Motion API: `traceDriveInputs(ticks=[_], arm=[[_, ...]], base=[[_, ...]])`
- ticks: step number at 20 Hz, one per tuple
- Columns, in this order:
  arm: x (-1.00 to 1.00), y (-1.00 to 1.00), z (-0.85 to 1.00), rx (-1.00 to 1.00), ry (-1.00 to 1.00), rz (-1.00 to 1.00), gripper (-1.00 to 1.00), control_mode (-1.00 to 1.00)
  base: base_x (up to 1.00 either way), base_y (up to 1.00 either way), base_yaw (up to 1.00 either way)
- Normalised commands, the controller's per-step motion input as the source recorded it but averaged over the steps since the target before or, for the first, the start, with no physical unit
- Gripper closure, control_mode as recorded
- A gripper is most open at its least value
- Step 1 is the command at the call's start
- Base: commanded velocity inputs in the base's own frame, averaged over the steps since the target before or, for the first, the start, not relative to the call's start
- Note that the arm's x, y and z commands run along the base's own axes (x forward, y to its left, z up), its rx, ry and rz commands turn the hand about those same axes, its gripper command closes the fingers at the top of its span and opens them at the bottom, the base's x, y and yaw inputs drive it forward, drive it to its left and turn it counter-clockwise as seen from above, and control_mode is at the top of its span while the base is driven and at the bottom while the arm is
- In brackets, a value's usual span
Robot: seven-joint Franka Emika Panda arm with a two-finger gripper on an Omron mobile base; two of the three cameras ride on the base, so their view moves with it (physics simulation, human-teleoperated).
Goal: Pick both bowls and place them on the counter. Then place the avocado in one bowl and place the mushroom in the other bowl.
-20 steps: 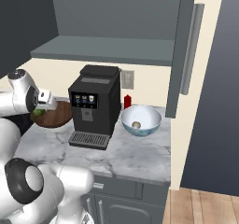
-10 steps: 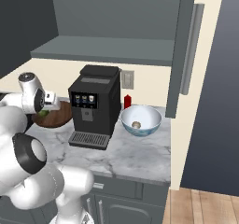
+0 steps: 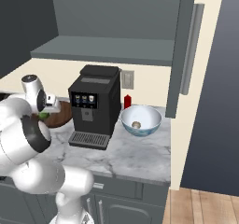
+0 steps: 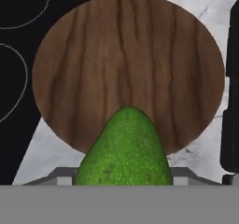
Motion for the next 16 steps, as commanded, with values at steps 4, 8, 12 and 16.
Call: traceDriveInputs(ticks=[4, 8, 12, 16], arm=[[0.13, 0.04, -0.22, -0.03, 0.09, 0.0, 1.0, -1.0], [0.14, 0.0, -0.24, -0.02, 0.05, 0.0, 1.0, -1.0], [0.11, 0.01, -0.21, -0.01, 0.01, 0.0, 1.0, -1.0], [0.17, 0.02, -0.19, 0.0, 0.01, 0.0, 1.0, -1.0]], base=[[0.0, 0.0, 0.0], [0.0, 0.0, 0.0], [0.0, 0.0, 0.0], [0.0, 0.0, 0.0]])
